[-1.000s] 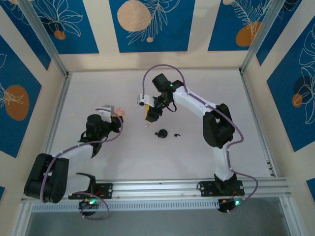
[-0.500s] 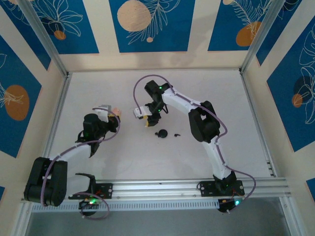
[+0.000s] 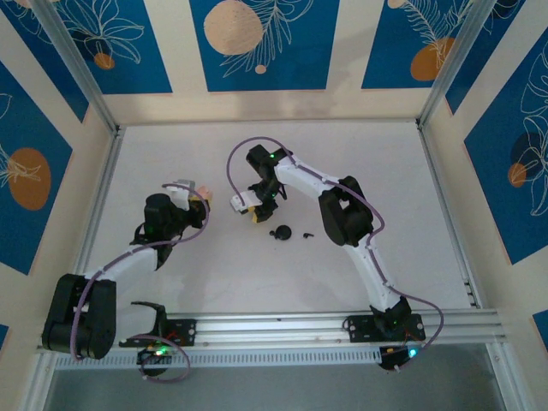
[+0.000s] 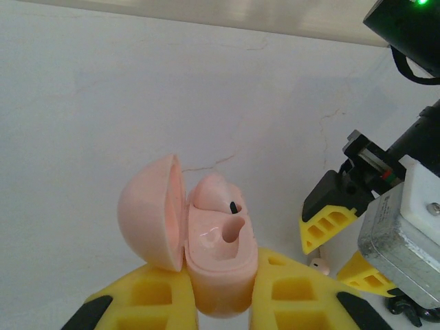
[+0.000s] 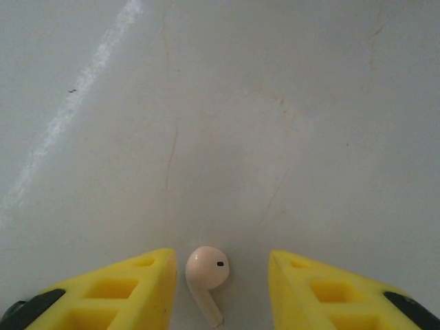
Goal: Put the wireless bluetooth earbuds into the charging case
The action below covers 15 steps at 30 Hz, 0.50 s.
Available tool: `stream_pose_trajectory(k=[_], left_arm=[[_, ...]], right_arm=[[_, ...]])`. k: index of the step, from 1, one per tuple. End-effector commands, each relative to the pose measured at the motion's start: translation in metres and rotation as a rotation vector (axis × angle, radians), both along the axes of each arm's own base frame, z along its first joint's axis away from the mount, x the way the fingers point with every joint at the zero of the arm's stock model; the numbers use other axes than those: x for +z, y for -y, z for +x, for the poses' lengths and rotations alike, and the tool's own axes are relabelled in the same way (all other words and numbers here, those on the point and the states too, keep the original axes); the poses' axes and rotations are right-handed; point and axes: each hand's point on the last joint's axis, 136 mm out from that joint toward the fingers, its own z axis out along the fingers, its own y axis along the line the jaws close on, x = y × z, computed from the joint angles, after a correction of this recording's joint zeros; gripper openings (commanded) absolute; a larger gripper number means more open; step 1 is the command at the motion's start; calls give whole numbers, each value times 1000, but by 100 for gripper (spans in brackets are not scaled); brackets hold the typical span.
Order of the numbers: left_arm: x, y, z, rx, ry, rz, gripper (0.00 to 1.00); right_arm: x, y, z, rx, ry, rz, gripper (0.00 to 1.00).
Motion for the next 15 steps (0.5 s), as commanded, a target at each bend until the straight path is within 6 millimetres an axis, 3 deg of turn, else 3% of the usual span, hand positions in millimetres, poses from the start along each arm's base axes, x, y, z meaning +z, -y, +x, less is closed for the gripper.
stream_pose_trajectory(k=[1,15], left_arm=[[14,-1,4,-15,32,-2,9],[15,1,5,-23,32,-7,9]], right_arm=[[-1,0,-6,33,-32,4,40],[-21,6,2,3,-41,-49,31]])
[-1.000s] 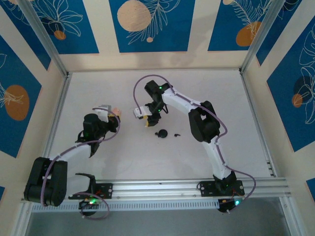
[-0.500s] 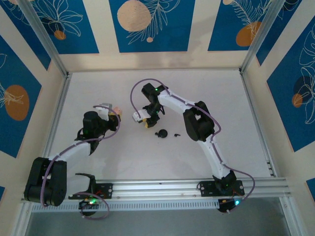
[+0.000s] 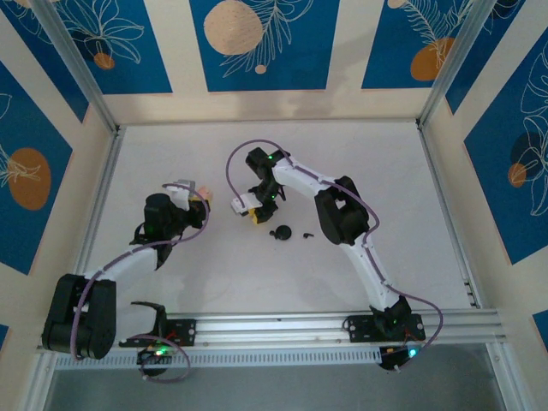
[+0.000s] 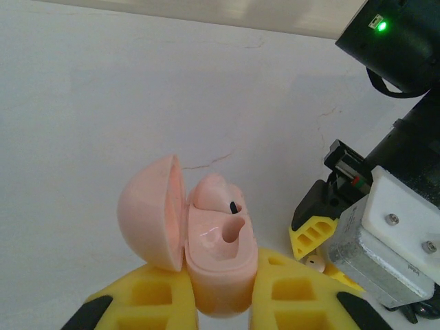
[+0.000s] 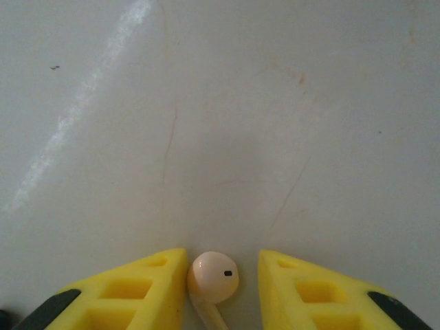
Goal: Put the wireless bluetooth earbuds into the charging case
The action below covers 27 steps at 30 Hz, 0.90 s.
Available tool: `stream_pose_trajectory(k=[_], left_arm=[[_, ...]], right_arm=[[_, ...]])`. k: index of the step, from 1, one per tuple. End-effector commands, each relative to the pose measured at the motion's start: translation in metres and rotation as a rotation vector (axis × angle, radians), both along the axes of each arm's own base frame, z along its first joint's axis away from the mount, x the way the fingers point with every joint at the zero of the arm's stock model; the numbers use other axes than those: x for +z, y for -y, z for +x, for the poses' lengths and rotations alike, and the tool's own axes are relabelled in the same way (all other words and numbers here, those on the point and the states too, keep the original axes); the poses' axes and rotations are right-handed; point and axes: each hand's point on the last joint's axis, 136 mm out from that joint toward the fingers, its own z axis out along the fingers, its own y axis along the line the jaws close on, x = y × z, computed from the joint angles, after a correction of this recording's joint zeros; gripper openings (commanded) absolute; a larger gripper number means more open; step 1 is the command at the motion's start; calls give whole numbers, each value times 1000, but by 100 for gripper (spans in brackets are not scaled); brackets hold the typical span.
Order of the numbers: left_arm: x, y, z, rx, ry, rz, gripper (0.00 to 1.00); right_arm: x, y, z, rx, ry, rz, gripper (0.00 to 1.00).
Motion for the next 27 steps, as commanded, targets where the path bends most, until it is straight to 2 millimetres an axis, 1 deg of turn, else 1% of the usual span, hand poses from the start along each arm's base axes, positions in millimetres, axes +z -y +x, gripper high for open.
stream_pose_trajectory(k=[1,4,8,12,18,21,23,27], left_arm=[[16,0,5,-16,36,-5,9],[16,-1,5,-17,38,-4,10],[17,0,4,-18,39,-4,10],[19,0,4,-25,40,-3,9],[27,5,0,-61,67,-1,8],[29,8,-4,-84,76,15,8],[30,10,-7,-107,84,28,8],[34,19,-15,-169,117,41,7]], right_arm=[[-6,3,0,-4,-22,-18,30],[-10,5,1,-10,-20,-31,24],[-9,6,2,-18,-15,-40,21],[-3,5,5,-33,1,-39,17],[10,6,9,-79,36,-14,16],[16,13,14,-139,56,-6,16],[23,20,16,-189,50,0,16],[34,36,12,-301,-1,27,16]])
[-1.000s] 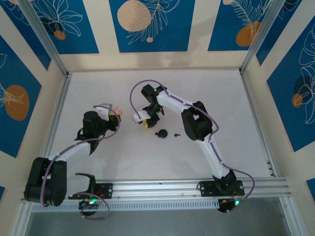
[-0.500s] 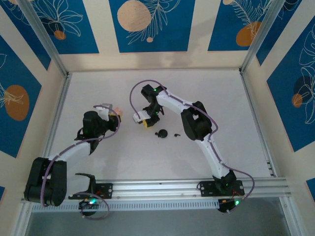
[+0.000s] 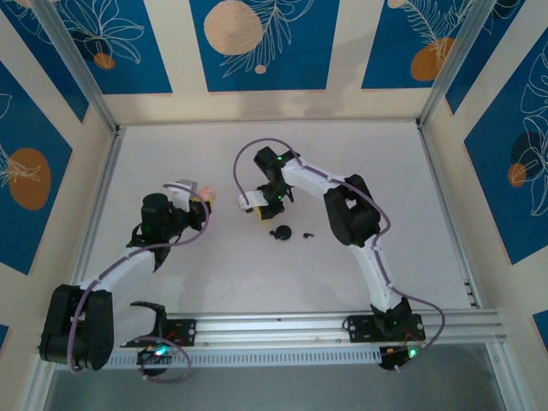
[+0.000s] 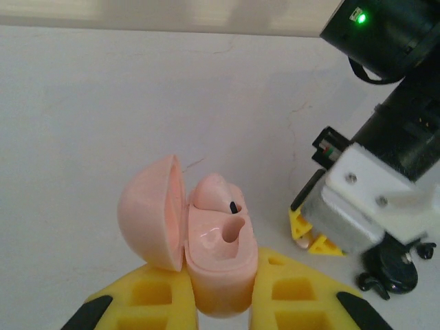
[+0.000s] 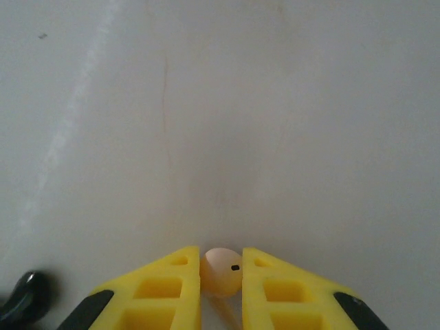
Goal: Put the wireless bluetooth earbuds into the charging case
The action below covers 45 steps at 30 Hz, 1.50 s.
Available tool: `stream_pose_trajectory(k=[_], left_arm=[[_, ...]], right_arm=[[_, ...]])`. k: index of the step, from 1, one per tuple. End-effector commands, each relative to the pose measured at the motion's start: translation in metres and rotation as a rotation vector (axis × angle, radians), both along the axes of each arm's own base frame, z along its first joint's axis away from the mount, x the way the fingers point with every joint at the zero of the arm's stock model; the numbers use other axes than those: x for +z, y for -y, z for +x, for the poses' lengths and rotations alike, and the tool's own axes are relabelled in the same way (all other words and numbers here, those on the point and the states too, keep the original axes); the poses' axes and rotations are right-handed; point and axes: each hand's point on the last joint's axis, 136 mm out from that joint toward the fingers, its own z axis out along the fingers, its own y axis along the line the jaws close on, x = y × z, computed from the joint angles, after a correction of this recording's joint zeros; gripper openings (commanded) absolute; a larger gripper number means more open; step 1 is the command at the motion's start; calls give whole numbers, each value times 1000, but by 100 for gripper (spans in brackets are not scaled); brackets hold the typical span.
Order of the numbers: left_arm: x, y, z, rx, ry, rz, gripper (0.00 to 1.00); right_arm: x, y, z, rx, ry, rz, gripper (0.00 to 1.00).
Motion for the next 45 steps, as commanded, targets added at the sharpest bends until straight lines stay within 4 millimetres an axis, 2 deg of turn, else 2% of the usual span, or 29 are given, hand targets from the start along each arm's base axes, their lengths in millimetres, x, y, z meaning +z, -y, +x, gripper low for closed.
stream_pose_trajectory(k=[1,6,12,19,25,32,36,40,45], left_arm=[[17,10,-5,-77,67,15,7],[17,21,-10,-107,78,20,7],[11,52,-23,-227,99,129,7],[2,95,-40,-363,224,251,7],[-2,119,-37,-382,271,230,6],[-3,147,-31,-363,338,194,6],[-4,169,-31,-383,354,167,6],[-4,177,-29,-367,357,157,6],[-3,177,-28,-347,356,164,6]], right_arm=[[27,11,4,-131,-11,61,16],[33,39,8,-331,-29,79,16],[42,67,-1,-547,-84,88,14],[62,77,-14,-773,-166,178,14],[89,87,-21,-896,-199,301,14],[134,90,-25,-991,-274,550,14],[151,93,-26,-1041,-322,669,14],[148,102,-26,-1175,-399,685,14],[121,124,-42,-1424,-501,558,14]])
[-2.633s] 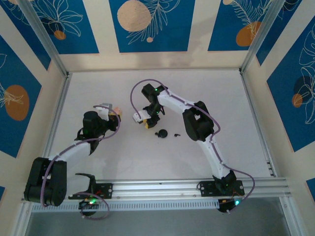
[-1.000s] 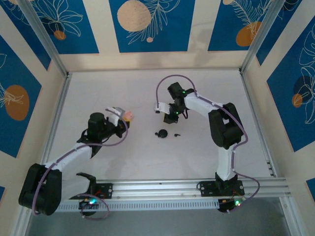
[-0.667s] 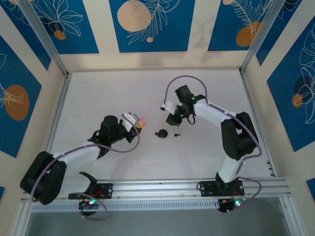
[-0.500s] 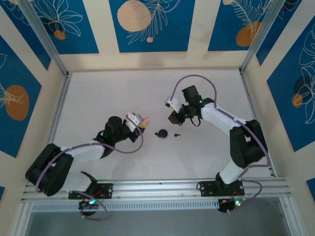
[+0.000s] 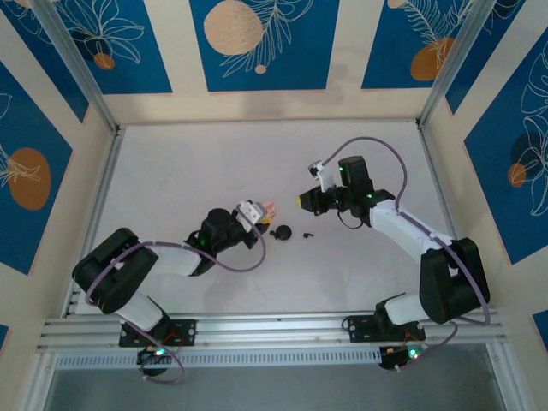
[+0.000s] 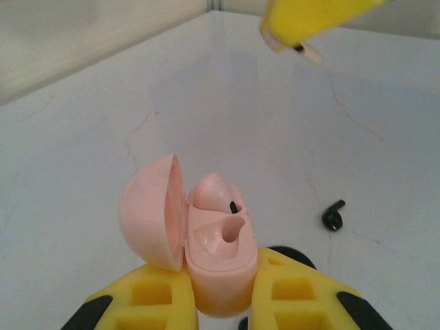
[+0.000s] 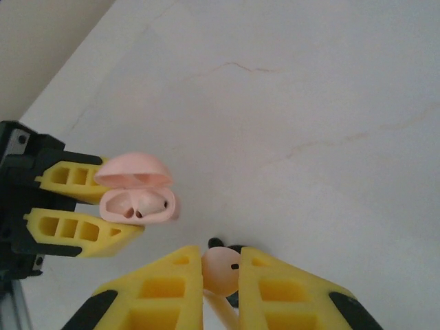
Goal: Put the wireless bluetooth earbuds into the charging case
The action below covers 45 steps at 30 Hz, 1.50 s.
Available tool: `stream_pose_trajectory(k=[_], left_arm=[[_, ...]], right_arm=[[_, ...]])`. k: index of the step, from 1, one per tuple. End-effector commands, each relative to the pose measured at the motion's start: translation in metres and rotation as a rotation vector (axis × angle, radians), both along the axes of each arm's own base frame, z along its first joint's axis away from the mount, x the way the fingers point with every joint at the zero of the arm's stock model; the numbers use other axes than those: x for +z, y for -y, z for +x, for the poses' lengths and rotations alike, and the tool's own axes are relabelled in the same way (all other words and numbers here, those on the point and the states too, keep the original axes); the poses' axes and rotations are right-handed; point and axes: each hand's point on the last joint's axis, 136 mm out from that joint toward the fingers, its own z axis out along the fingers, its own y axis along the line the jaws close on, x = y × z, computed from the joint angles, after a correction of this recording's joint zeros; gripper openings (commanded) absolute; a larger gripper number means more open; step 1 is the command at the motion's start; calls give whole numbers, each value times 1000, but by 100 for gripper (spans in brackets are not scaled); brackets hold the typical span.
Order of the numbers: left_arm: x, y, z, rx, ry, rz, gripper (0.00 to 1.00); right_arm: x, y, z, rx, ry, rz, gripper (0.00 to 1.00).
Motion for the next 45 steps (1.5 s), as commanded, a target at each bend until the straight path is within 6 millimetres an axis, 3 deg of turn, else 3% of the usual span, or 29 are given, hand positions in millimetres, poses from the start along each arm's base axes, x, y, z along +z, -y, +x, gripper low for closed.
stream_pose_trajectory(k=[1,8,18,36,45], left_arm=[[24,5,8,31,56,-55,6],[25,-1,7,48,58,-29,6],[25,-6,5,63,59,-9,6],[31,-10,2,60,70,21,8],[35,-15,0,71,74,29,8]], right_arm=[[-15,18,-15,-162,-186,-5,14],[-53,55,-47,-383,-374,-86,15],[-92,84,-74,-615,-549,-123,15],[-137,99,-102,-736,-728,-181,16],[-139,96,-106,-704,-757,-207,28]])
